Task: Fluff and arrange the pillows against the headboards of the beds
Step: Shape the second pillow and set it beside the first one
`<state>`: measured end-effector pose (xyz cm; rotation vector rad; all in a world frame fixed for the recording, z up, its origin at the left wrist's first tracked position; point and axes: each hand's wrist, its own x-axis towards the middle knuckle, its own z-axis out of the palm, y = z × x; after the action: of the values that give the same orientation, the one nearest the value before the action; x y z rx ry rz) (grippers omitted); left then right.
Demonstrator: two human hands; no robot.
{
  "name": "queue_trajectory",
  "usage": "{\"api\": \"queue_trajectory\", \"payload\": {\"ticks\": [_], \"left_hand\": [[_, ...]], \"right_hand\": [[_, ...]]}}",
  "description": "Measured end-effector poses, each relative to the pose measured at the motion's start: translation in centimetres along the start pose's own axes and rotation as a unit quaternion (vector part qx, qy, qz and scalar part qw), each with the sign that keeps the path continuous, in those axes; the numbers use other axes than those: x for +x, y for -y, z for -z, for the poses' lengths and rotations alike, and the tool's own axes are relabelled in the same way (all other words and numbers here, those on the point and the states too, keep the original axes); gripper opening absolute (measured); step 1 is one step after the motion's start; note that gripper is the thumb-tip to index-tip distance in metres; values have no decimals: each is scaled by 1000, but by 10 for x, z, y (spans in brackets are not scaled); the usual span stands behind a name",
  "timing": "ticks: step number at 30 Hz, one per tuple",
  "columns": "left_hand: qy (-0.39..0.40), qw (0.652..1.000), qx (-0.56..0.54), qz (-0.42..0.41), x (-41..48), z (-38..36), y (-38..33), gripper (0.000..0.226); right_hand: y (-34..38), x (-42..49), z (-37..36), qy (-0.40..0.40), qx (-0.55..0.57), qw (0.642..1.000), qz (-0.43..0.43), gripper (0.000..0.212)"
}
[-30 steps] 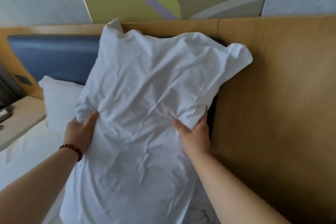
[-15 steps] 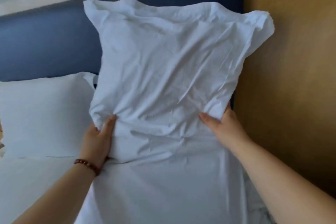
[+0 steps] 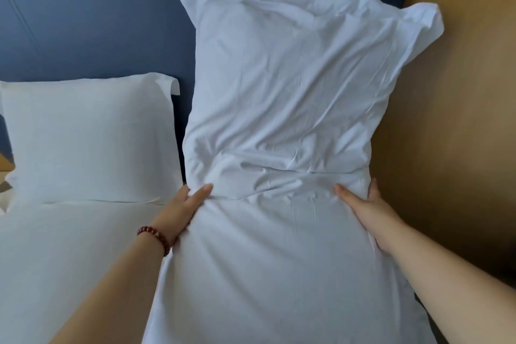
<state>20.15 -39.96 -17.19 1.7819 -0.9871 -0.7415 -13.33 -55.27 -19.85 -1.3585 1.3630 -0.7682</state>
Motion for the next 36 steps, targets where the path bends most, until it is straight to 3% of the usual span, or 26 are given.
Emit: {"api": "queue_trajectory", "payload": {"ticks": [3,7,10,15,18,21,23,25,27,28,31,34,36], "left_hand": [[-10,1000,-10,2,-10,2,4,72],[-117,993,7,-6,-16,14,0,64],[-145,989,22,27,-17,20,13,65],[-90,988,93,88,-9,2,45,65],[-132,986,38,97,-15,3,46,53],[-142,988,-1,62,-29,5,46,50],[-183,981,62,-26,-37,4,40,53],[-245,934,151,-210,-44,2,18,43],[-239,869,226,-369,-45,-3,-10,30],[-209,851,258,-406,-44,-7,-22,32],[-88,865,349,-350,-35,-20,-53,50],[-46,851,406,-330,-23,-26,-56,62],[-40,865,381,-324,-18,-27,-48,60]], "right_hand": [[8,-3,-6,-20,-33,997,70,133],[33,1,-16,-24,-89,988,127,115],[42,5,-25,3,-139,983,119,118],[19,5,-28,13,-162,983,82,114],[12,5,-24,6,-165,983,77,107],[2,-1,-17,4,-153,986,68,96],[-1,-11,-13,2,-165,985,57,90],[3,-19,-13,-51,-255,961,89,83],[16,-31,-19,-124,-372,894,216,69],[27,-39,-25,-127,-394,863,291,61],[61,-58,-49,-31,-367,828,422,42],[80,-64,-73,36,-405,802,437,51],[86,-58,-79,59,-438,794,417,64]]}}
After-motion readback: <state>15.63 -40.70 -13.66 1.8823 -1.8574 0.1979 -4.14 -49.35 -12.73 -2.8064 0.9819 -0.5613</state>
